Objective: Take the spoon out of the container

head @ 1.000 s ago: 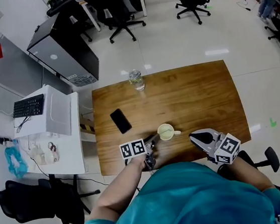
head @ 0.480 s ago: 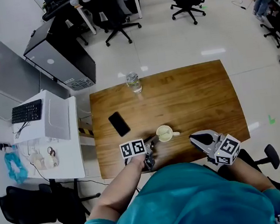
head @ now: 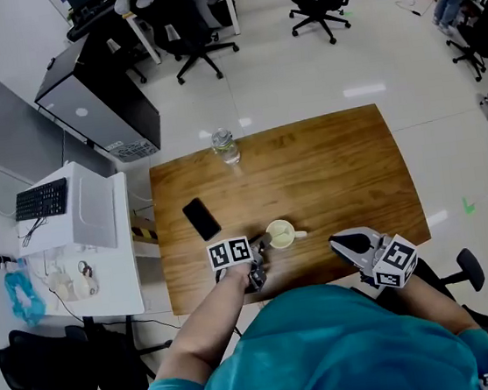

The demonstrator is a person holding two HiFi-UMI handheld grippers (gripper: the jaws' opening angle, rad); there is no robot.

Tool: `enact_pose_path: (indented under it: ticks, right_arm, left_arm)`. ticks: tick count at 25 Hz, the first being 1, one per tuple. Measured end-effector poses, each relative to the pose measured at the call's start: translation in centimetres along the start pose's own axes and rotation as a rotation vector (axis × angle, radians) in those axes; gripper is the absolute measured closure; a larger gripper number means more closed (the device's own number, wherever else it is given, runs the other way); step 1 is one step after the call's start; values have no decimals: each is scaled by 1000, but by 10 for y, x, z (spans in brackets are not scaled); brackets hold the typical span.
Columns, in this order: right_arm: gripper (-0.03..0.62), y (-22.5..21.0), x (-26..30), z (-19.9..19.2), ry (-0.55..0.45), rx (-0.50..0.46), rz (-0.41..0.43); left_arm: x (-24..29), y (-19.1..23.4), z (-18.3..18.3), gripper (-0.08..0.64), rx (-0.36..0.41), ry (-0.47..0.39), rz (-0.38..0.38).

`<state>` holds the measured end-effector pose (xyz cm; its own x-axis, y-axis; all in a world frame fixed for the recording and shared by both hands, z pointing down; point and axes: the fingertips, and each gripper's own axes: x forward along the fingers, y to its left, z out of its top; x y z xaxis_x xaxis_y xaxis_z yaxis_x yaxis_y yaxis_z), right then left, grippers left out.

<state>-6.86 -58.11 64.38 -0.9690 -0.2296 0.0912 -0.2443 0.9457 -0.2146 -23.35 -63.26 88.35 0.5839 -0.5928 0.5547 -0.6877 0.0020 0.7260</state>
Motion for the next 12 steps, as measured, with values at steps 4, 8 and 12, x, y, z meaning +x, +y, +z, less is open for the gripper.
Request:
enact_pose_path:
  ticks: [4, 8, 12]
  right_arm:
    - [591, 1, -2, 2, -2, -3, -3]
    - [591, -1, -6, 3, -4, -1, -8]
    - [591, -1, -11, 3, -13, 1, -6]
  left_arm:
    - [2, 4, -2, 424, 12, 8, 20]
    - [0, -5, 3, 500, 32, -18, 31]
    - [-12, -19, 7, 509, 36, -47, 22]
